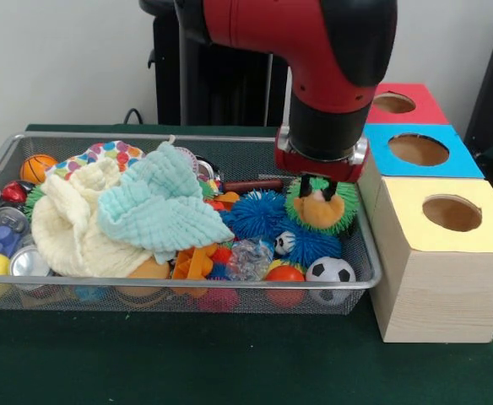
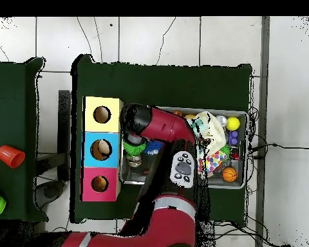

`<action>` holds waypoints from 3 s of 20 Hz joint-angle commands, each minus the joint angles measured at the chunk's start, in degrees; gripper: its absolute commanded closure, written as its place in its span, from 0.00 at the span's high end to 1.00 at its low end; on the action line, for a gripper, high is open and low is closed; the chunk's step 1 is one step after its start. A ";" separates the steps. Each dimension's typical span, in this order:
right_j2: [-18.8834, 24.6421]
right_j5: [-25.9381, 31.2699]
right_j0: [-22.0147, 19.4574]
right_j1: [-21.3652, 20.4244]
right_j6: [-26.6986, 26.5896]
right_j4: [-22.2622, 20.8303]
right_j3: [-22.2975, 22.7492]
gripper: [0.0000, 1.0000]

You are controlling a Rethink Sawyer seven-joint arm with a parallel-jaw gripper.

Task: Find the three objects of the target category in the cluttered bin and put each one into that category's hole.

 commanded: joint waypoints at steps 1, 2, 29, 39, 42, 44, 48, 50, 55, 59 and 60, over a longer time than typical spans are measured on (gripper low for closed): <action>7.99 -7.74 -3.57 3.90 -3.11 -5.67 4.16 0.00; 8.21 -8.51 -3.87 3.85 -3.31 -6.34 4.13 0.00; 14.45 -25.31 -9.66 1.50 1.33 -23.41 6.04 1.00; 15.46 -25.90 -10.60 1.06 2.09 -24.26 6.51 0.00; 14.89 -26.11 -10.19 0.78 2.57 -24.36 6.53 0.00; 14.57 -26.22 -10.02 0.60 2.60 -24.54 6.54 0.00; 14.84 -25.40 -10.41 0.48 2.11 -24.31 6.39 0.00; 14.99 -25.29 -10.53 0.16 1.83 -24.35 6.51 0.00; 15.19 -26.01 -10.66 0.10 1.93 -24.39 6.51 1.00; 15.11 -24.90 -10.68 0.10 1.80 -24.10 6.12 1.00; 15.00 -25.09 -10.52 0.02 1.73 -24.29 6.00 1.00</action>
